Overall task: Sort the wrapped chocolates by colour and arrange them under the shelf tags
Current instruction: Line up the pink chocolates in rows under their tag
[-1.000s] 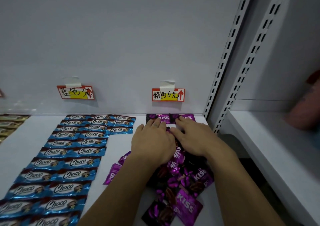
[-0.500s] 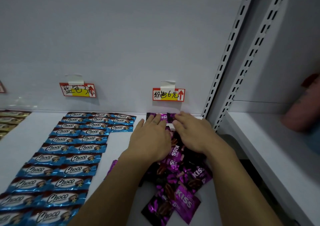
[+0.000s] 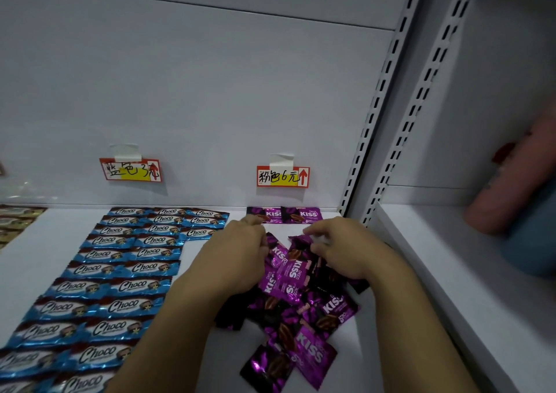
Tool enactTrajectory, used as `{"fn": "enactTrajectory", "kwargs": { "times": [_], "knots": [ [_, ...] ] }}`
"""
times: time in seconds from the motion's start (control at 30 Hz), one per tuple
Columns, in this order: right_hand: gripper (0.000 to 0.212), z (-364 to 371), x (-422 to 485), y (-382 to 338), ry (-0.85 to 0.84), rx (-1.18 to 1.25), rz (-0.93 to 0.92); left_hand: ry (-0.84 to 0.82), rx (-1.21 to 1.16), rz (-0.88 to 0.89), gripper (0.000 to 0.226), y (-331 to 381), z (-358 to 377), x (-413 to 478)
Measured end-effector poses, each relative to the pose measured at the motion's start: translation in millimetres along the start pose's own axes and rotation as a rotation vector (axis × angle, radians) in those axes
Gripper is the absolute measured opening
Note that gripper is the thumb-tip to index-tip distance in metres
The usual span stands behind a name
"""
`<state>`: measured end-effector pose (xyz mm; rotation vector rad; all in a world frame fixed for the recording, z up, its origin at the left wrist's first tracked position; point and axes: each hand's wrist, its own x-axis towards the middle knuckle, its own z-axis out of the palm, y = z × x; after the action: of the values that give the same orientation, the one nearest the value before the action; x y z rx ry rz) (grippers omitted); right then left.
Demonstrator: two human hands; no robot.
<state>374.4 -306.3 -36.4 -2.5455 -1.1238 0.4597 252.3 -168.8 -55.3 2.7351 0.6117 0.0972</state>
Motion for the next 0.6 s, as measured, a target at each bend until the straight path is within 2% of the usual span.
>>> {"fn": "enactTrajectory", "kwargs": {
  "times": [0.03, 0.17, 0.23, 0.43, 0.6],
  "knots": [
    [0.041, 0, 0, 0, -0.004, -0.008, -0.01, 0.011, -0.003, 0.004, 0.023, 1, 0, 0],
    [0.048, 1, 3, -3, -0.035, -0.023, -0.035, -0.069, 0.03, 0.015, 0.049, 3, 0, 3],
    [0.049, 3, 6, -2, -0.069, -0.051, -0.058, -0.103, 0.1, 0.02, 0.052, 3, 0, 6],
    [0.04, 2, 11, -2, -0.16, -0.062, -0.036, -0.158, 0.049, 0.004, 0.035, 1, -10, 2],
    [0.023, 1, 9, 1, -0.023, 0.136, -0.068, -0.098, -0.155, -0.055, 0.018, -5, -19, -6]
  ]
}}
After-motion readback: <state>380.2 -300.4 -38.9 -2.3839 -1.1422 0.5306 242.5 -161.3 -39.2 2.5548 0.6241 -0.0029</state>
